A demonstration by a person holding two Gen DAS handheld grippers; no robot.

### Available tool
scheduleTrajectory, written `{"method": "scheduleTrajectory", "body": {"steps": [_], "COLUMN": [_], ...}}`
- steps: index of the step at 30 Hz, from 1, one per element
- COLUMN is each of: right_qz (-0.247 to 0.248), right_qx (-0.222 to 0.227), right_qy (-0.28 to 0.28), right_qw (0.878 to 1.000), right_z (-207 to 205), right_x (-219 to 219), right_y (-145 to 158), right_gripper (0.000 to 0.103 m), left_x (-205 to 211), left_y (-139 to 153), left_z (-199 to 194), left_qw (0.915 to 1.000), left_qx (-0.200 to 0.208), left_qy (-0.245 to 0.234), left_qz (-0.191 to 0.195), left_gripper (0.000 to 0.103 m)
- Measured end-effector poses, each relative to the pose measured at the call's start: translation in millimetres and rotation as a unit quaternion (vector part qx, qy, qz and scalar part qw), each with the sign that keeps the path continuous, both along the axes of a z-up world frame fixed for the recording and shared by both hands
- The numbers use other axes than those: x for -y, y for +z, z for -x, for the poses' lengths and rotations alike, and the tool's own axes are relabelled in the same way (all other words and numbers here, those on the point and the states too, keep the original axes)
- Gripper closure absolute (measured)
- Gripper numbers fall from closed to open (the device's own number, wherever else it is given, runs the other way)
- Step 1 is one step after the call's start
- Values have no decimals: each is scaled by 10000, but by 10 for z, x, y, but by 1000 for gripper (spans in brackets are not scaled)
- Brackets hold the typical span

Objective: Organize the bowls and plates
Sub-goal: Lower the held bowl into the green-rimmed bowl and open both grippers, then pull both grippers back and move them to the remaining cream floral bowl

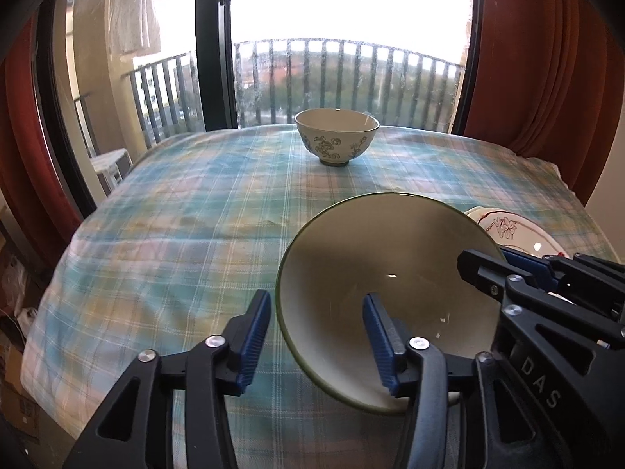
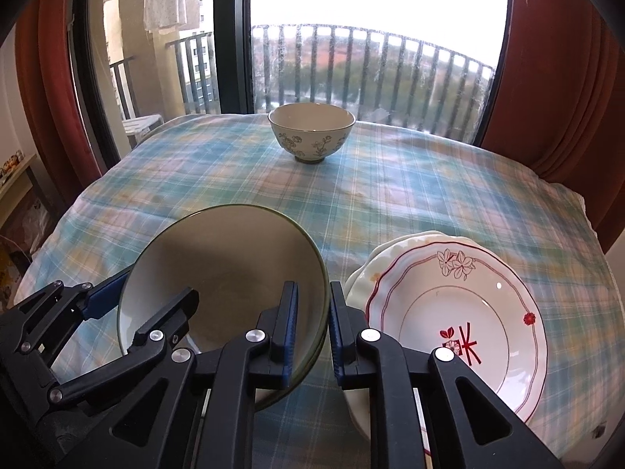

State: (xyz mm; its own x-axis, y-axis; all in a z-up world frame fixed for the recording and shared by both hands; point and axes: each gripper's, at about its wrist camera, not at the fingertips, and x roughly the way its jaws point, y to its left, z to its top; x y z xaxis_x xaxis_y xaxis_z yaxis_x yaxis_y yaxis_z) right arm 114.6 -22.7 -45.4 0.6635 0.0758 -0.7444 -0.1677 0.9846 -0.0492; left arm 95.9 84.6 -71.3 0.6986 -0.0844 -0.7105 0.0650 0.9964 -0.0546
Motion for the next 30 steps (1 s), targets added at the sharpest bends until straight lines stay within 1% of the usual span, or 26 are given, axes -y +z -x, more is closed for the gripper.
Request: {"method": "scheduleTrajectory", "body": {"steps": [2, 3, 5, 6, 8, 10, 12, 15, 17, 22, 23, 24, 25, 26, 27, 30], "right_qz": [1, 4, 2, -12, -64, -189, -286, -302, -324, -396, -433, -472, -528, -594, -613, -576], "right_qx": [14, 31, 58, 57, 58, 58, 86, 157, 176, 269, 297, 325, 375, 468, 547, 731], "right_qy": [-24, -22, -74, -100, -132, -144, -154, -178, -180, -104, -82, -71, -55, -31, -20, 3], "right_qw": [10000, 10000, 10000, 9999, 9999, 9997, 9994, 9993, 9992, 9988, 9986, 9983, 9979, 9971, 9966, 9957], "right_z": [38, 64, 121, 138, 174, 207, 235, 266, 268, 239, 226, 206, 188, 174, 161, 82], "right_x": [-1, -2, 4, 12, 34, 68, 96, 111, 132, 195, 210, 228, 250, 276, 295, 351], "right_y": [39, 58, 101, 120, 174, 238, 305, 406, 479, 624, 647, 672, 701, 737, 764, 864], "right_gripper": [85, 85, 85, 85, 85, 85, 85, 85, 84, 83, 78, 65, 57, 45, 40, 36], "left_x": [-17, -14, -7, -10, -27, -52, -60, -53, -59, -47, -38, -35, -25, -11, 3, 36], "left_y": [40, 63, 114, 146, 206, 273, 344, 449, 504, 633, 665, 689, 716, 746, 771, 843], "left_z": [48, 82, 143, 175, 223, 255, 287, 314, 314, 275, 262, 251, 240, 217, 197, 110], "left_qw": [10000, 9999, 9996, 9993, 9990, 9986, 9979, 9974, 9972, 9967, 9965, 9963, 9961, 9958, 9957, 9955], "left_qx": [54, 115, 226, 296, 401, 514, 624, 708, 743, 810, 831, 854, 875, 897, 910, 918], "left_qy": [-66, -108, -176, -200, -178, -132, -153, -132, -99, 20, 55, 85, 115, 151, 176, 223], "left_qz": [28, 13, -36, -48, -36, 5, 12, 1, 64, 39, 24, 11, -10, -42, -66, -82], "left_gripper": [39, 37, 30, 29, 22, 18, 17, 14, 10, 8, 7, 7, 6, 6, 6, 6]}}
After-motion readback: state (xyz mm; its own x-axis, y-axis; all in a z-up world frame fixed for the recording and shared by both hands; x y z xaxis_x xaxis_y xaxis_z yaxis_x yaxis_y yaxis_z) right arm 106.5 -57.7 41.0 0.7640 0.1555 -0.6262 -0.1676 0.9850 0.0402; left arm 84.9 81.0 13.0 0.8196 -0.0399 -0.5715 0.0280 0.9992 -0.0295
